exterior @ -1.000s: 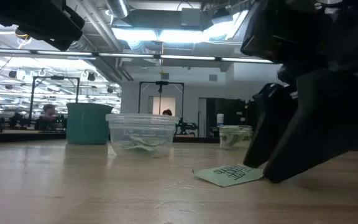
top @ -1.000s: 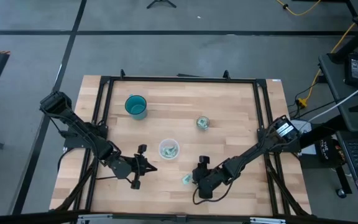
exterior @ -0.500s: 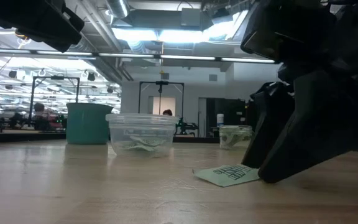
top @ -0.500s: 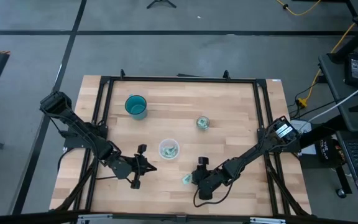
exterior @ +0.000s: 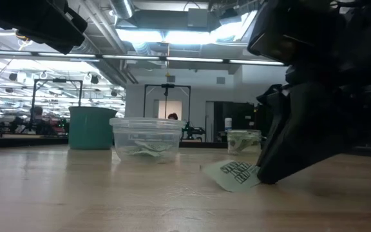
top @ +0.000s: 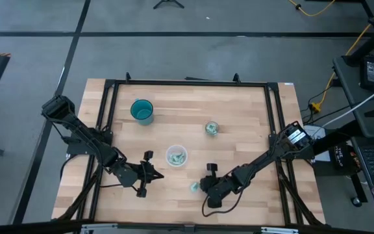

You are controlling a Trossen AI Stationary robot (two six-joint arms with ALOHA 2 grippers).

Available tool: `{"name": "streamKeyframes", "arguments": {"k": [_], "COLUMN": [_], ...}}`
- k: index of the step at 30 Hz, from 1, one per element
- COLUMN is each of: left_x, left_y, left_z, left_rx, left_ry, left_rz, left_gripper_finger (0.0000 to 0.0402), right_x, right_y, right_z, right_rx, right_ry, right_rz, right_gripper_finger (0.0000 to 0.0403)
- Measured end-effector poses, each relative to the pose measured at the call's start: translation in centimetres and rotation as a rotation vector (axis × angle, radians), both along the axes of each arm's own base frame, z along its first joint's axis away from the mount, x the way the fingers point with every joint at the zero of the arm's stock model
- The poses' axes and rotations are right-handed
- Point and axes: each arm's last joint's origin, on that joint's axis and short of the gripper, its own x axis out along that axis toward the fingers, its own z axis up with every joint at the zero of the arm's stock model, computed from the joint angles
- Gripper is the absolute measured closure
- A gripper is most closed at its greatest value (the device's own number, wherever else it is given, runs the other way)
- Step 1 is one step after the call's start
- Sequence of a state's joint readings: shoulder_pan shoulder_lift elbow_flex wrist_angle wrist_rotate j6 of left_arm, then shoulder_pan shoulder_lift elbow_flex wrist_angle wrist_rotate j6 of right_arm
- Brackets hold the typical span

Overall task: Pick and place Stevia / Truvia into bins
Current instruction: Put the white stevia packet into the transparent plastic container

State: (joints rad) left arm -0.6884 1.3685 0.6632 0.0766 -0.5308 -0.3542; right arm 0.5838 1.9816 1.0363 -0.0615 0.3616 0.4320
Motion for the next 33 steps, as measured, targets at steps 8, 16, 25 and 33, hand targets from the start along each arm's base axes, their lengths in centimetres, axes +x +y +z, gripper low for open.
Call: {"name": "streamKeyframes", "arguments": {"k": [8,16,25,33], "left_x": [0.0,0.0,0.2,0.7], "left_y": [0.0,0.1,0.4,1.0], "left_z": [0.0,0.0,0.1,0.4], "left_rx": [0.0,0.002,0.07,0.09], "left_ry": [0.0,-0.003,-0.048,-0.077], "left_rz": [0.0,0.006,0.095,0.125], "left_gripper_finger": [0.0398,0.0398,0.0397,0.0347], "right_x": [0.0,0.3,0.0,-0.7], "right_y": [0.0,-1.1,-3.1,-4.7], "right_z": [-0.1,2.2,6.1,8.8], "right_rx": [0.023,0.127,0.09,0.039], "right_ry": [0.02,0.032,-0.07,-0.167], "right_rz": [0.015,0.079,0.116,0.093], "right_gripper_finger": [0.04,0.0401,0.0402,0.0403]}}
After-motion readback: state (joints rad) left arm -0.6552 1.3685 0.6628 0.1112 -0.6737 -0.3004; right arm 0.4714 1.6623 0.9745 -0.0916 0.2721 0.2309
